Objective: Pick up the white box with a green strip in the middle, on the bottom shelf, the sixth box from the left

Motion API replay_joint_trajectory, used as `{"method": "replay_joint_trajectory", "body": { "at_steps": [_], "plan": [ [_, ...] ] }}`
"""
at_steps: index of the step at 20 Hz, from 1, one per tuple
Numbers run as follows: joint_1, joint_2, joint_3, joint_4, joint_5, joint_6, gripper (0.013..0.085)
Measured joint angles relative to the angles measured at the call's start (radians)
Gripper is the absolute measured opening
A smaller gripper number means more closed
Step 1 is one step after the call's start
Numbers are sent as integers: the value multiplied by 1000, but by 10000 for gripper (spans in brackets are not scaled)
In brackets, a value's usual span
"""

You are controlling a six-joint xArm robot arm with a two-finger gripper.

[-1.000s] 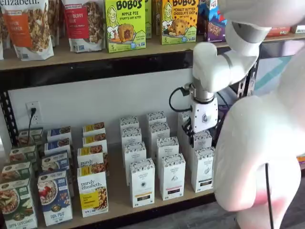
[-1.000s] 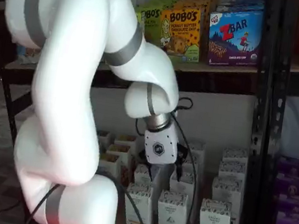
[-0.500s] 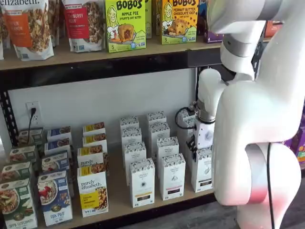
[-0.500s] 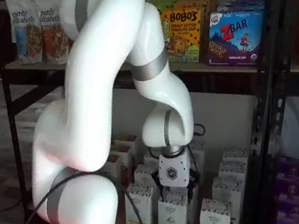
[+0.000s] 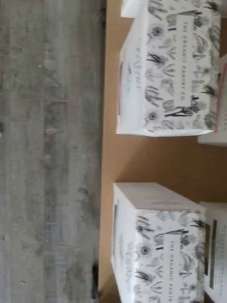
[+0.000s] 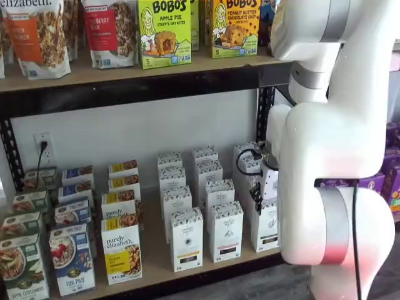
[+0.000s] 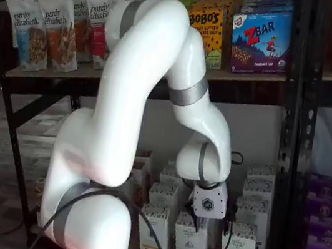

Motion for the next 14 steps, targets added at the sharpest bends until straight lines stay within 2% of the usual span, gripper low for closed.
{"method": "replay_joint_trajectory", "body": {
  "at_steps": [1,2,4,6,12,14],
  "plan": [
    [2,19,-17,64,-5,-60,850],
    [2,37,-36,90,-6,-86,850],
    [-7,63,-69,43,3,-48,850],
    [-8,94,-106,26,6,-33,850],
    [0,160,-190,-64,14,63,850],
    [0,173,-205,-68,11,68,850]
  ]
}}
